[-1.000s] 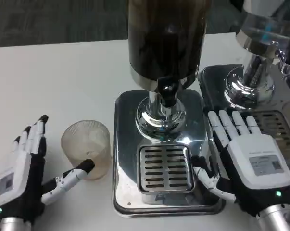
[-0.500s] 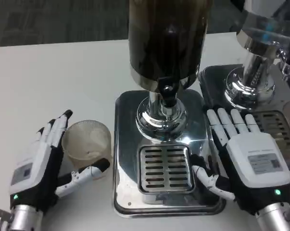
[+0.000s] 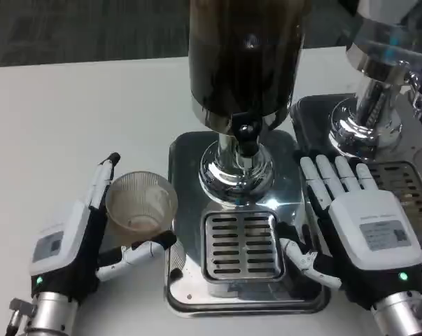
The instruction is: Grasp the cup under the faucet to collect the drink, then remove the cup.
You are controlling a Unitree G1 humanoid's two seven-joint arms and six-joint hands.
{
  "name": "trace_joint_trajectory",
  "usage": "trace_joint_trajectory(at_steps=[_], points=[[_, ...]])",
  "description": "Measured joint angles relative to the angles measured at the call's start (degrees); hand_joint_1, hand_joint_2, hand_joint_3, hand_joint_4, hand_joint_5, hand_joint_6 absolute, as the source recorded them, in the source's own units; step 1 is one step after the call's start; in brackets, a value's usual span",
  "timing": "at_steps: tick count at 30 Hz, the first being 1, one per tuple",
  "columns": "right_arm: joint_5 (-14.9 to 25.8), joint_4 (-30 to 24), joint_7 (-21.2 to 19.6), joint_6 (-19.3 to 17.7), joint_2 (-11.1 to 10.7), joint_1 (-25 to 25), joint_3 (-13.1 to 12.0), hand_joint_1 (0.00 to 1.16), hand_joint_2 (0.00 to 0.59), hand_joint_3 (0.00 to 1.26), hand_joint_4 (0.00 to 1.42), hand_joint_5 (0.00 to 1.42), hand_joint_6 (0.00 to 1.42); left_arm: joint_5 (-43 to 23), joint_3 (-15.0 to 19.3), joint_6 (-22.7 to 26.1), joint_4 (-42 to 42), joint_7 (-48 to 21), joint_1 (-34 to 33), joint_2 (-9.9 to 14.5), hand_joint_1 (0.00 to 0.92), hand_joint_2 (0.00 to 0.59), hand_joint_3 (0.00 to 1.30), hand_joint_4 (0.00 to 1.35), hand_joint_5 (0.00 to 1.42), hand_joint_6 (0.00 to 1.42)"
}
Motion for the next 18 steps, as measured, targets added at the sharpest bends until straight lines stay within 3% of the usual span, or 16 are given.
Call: trace_joint_trajectory(at_steps=[9, 18], points=[[0.0, 0.03, 0.0, 0.0, 0.14, -0.01, 0.07, 0.17, 0.39, 0.0, 0.0, 0.0, 0.0, 3.95, -1.49, -0.42, 0.7, 9.14, 0.21, -0.01, 0.326, 0.099, 0.36, 0.52, 0.79, 0.91], [0.01, 0.13, 0.0, 0.0, 0.19, -0.12, 0.09, 0.16, 0.385, 0.0, 0.0, 0.0, 0.0, 5.96, -1.92, -0.28, 1.05, 16.74, 0.7, -0.17, 0.383, 0.103, 0.51, 0.65, 0.92, 1.02]])
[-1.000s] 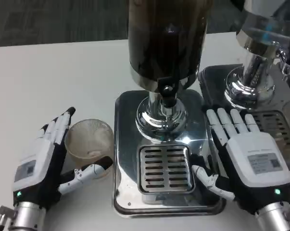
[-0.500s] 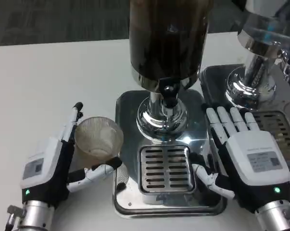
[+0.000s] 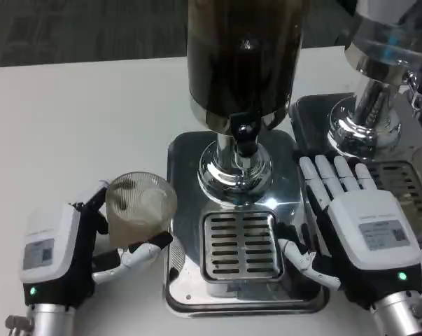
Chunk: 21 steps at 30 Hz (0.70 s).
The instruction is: Grasp the cup under the faucet to collect the drink, then remove the cup.
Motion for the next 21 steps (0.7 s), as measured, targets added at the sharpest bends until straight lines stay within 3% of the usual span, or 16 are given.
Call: trace_joint_trajectory(at_steps=[14, 21], points=[[0.01, 0.08, 0.0, 0.0, 0.03, -0.05, 0.0, 0.16, 0.398, 0.0, 0.0, 0.0, 0.0, 0.54, -0.59, -0.01, 1.31, 4.22, 0.12, -0.33, 0.468, 0.081, 0.55, 0.68, 0.94, 1.06], [0.0, 0.08, 0.0, 0.01, 0.63, -0.06, 0.16, 0.16, 0.397, 0.0, 0.0, 0.0, 0.0, 0.87, -0.57, -0.59, -2.5, 6.79, 1.63, -0.15, 0.518, 0.051, 0.57, 0.67, 0.93, 1.09]])
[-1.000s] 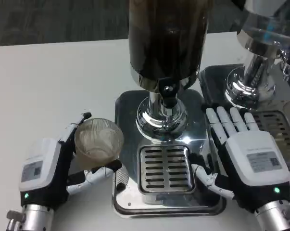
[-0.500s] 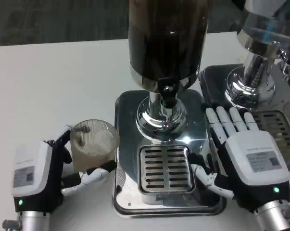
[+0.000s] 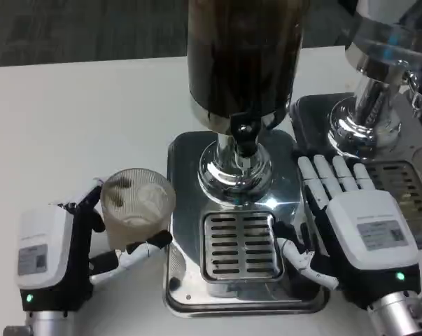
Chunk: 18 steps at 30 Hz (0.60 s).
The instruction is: Grasp the cup under the faucet to collect the drink, then remove the cup.
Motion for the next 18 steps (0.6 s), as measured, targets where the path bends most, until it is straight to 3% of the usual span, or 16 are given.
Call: trace_joint_trajectory(at_steps=[18], points=[[-0.01, 0.39, -0.03, 0.1, 0.34, 0.0, 0.04, 0.16, 0.397, 0.0, 0.0, 0.0, 0.0, 1.97, -0.07, -2.42, -9.2, 1.02, 1.83, 0.65, 0.554, 0.032, 0.57, 0.67, 0.92, 1.08]])
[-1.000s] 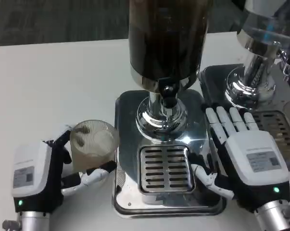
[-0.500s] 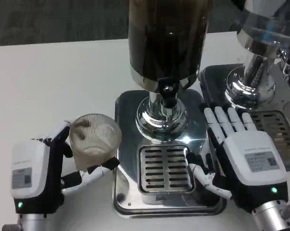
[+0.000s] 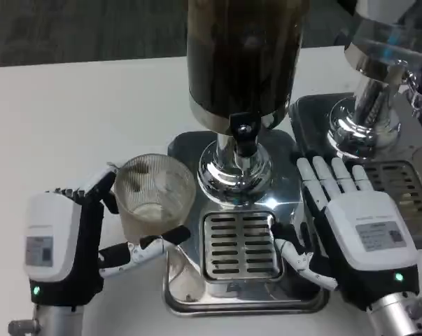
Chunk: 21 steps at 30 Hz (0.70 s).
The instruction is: Grasp the cup under the faucet to collect the drink, then remove the cup.
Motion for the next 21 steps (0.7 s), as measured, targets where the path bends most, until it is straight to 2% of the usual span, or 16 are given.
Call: trace_joint_trajectory(at_steps=[5, 10, 21], points=[[-0.13, -0.03, -0.16, 0.69, 0.21, 0.15, -0.02, 0.16, 0.399, 0.0, 0.0, 0.0, 0.0, 0.3, -0.82, -0.55, 0.53, -1.35, -0.66, -0.1, 0.555, 0.026, 0.57, 0.66, 0.91, 1.08], [-0.46, -0.12, -0.64, 1.29, 0.39, 0.6, 0.0, 0.17, 0.397, 0.0, 0.0, 0.0, 0.0, 1.22, -2.8, -1.12, 3.71, -2.49, -4.29, -0.81, 0.555, 0.024, 0.58, 0.66, 0.9, 1.08], [-0.87, -1.93, -1.26, 3.54, 2.44, 2.84, 0.21, 0.18, 0.394, 0.0, 0.0, 0.0, 0.0, 3.44, -8.39, -2.0, 15.35, -3.35, -13.85, -4.06, 0.555, 0.021, 0.58, 0.67, 0.91, 1.1]])
